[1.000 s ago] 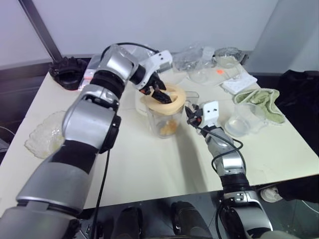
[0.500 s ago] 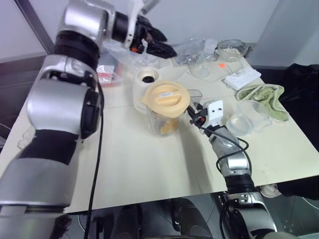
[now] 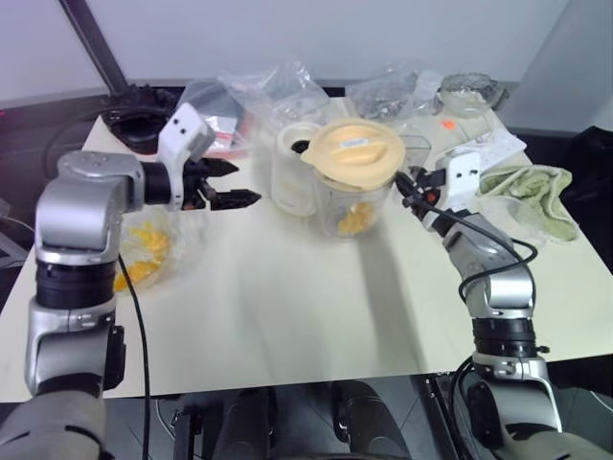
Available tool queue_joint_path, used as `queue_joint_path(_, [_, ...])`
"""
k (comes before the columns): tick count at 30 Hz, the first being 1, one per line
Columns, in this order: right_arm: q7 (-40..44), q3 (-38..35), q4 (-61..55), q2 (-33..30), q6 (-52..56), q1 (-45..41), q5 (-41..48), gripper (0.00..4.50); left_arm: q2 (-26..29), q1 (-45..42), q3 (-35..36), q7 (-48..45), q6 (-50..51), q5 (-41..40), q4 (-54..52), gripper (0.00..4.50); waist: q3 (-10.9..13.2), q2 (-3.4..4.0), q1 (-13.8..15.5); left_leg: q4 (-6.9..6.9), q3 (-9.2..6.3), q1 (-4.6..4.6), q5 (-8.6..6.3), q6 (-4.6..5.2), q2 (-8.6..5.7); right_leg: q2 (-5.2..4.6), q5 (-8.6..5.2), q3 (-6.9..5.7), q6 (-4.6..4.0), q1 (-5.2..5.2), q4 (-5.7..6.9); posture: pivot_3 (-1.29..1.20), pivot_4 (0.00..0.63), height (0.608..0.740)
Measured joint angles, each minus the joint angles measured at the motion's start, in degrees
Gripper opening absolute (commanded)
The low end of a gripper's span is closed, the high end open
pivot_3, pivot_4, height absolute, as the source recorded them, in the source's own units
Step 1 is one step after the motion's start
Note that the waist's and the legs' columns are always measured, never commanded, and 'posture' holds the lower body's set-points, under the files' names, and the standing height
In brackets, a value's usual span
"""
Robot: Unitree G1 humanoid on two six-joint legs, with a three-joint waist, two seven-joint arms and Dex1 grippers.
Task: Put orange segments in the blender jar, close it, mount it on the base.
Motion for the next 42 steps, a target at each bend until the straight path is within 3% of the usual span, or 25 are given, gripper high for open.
queue_joint_path(5, [0.81,1.14,1.17,-0.01,1.80,-3.24,0.14,0.92,1.47,6.17,3.16,4.31,2.71,-4.75,-5.60,4.11,0.11,0.06,-0.21,0.29,0.01,0.03,0.02,-0.02,-0.05,0.01,0.19,0.08,0.02,0.09,0.02,0.00,0.150,0.740])
queue_joint_path(12, [0.44,0.06,6.53,-4.41,4.85,-25.65,0.75,0.92,1.12,13.53,5.30,9.29,6.31,-12.04,-14.28,4.11,0.48,0.01,-0.92,0.37,-0.03,0.05,0.20,-0.26,0.03,0.09,0.46,-0.06,-0.02,0.20,0.02,0.00,0.150,0.740])
queue_joint_path(17, [-1.10,-0.92,20.55,-5.65,5.43,-38.56,0.79,0.92,-1.32,14.25,7.43,15.43,5.51,-14.63,-16.99,4.11,0.48,0.01,-1.06,0.33,0.02,0.04,0.19,-0.27,0.01,0.02,0.47,-0.05,-0.03,0.21,-0.03,0.00,0.150,0.740])
queue_joint_path(22, [-2.52,-0.77,39.23,-2.19,-2.12,-47.75,-0.79,0.92,-2.91,14.41,8.28,21.32,2.71,-15.18,-17.10,4.11,0.48,0.01,-1.64,0.26,0.04,0.08,0.19,-0.27,0.01,0.03,0.49,-0.02,-0.04,0.19,-0.04,0.00,0.150,0.740])
queue_joint_path(30, [-2.20,-0.09,60.88,4.07,-10.74,-54.50,-3.22,0.92,-2.78,17.13,8.72,26.25,1.00,-16.79,-17.62,4.11,0.49,0.02,-1.48,0.17,0.00,0.01,0.20,-0.31,0.10,-0.03,0.50,-0.01,-0.06,0.09,-0.03,0.00,0.150,0.740])
queue_joint_path(42, [-3.60,-0.69,67.77,5.15,-17.11,-55.58,-4.38,0.92,-2.44,18.20,9.03,31.27,-0.28,-18.60,-18.98,4.11,0.48,0.02,-1.42,0.18,-0.02,0.01,0.24,-0.38,-0.02,-0.18,0.54,-0.03,0.00,0.13,-0.06,0.00,0.150,0.740])
